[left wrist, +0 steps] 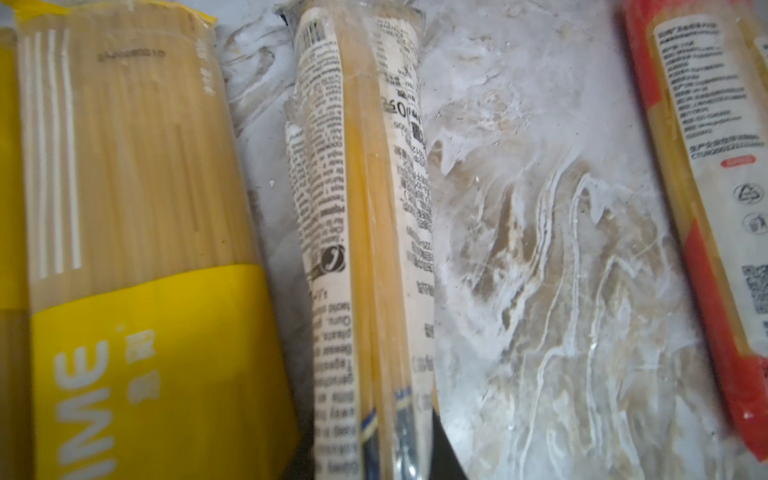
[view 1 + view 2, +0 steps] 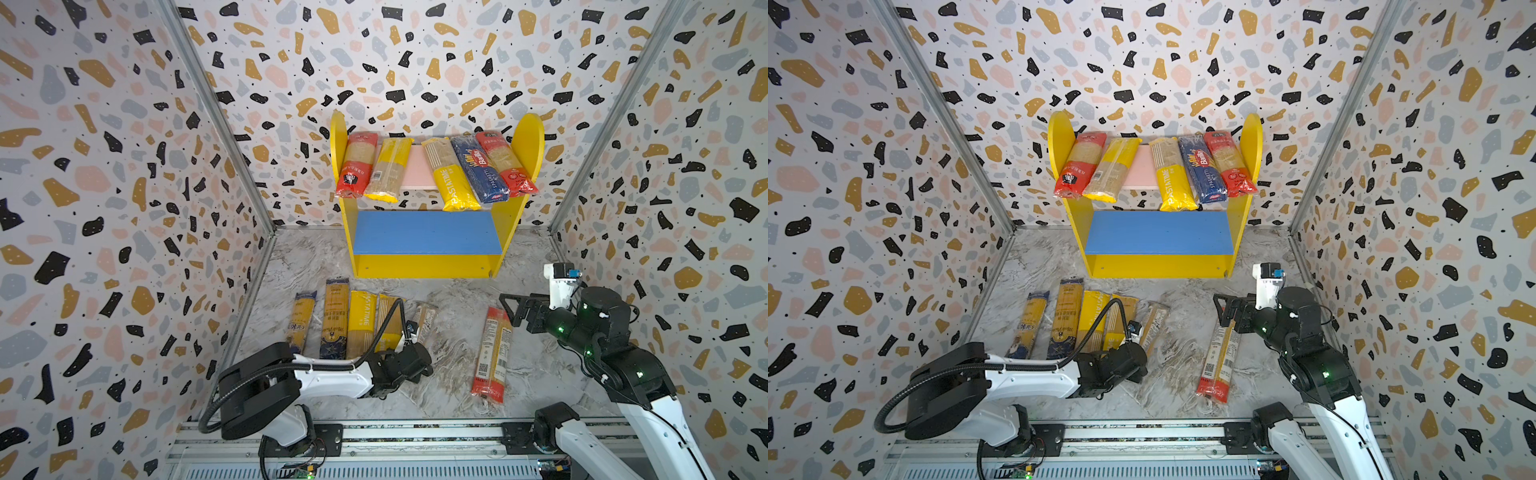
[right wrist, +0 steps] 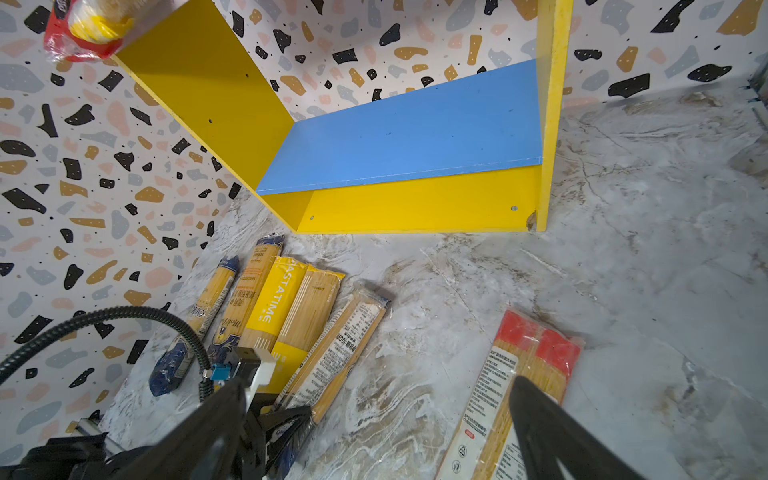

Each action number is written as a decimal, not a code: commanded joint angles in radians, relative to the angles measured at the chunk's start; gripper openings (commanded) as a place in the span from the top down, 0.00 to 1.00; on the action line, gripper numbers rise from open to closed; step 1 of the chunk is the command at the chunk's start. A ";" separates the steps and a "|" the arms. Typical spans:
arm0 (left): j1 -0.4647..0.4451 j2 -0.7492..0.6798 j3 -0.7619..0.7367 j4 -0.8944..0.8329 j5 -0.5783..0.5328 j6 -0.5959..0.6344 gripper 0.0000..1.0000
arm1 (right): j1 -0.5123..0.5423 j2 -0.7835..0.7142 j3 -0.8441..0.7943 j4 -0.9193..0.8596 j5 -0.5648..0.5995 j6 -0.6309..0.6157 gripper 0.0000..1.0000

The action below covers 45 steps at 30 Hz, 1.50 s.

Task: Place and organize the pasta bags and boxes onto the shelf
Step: 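Close the left gripper on the clear printed spaghetti bag, then lift the clear printed bag upright toward the shelf with the left gripper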

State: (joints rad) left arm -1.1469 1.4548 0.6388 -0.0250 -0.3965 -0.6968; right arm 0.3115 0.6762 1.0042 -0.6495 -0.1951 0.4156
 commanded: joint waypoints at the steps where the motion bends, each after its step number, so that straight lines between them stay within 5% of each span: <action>1: -0.003 -0.104 0.018 0.001 -0.073 0.073 1.00 | -0.005 0.009 0.040 0.028 -0.016 0.013 0.01; 11: -0.002 -0.402 -0.027 -0.030 -0.127 0.184 1.00 | -0.005 0.031 0.061 0.029 0.004 0.011 0.01; 26: -0.004 -0.697 0.167 -0.266 -0.123 0.288 1.00 | -0.005 0.084 0.140 0.040 0.028 -0.009 0.01; 36: -0.004 -0.670 0.378 -0.342 -0.159 0.384 1.00 | -0.005 0.110 0.209 0.027 0.043 -0.034 0.01; 45: -0.004 -0.507 0.647 -0.375 -0.278 0.436 1.00 | -0.005 0.128 0.247 0.040 0.024 -0.042 0.01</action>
State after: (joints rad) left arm -1.1469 0.9279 1.1763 -0.5415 -0.5762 -0.3023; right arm 0.3111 0.8028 1.2182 -0.6254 -0.1650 0.3901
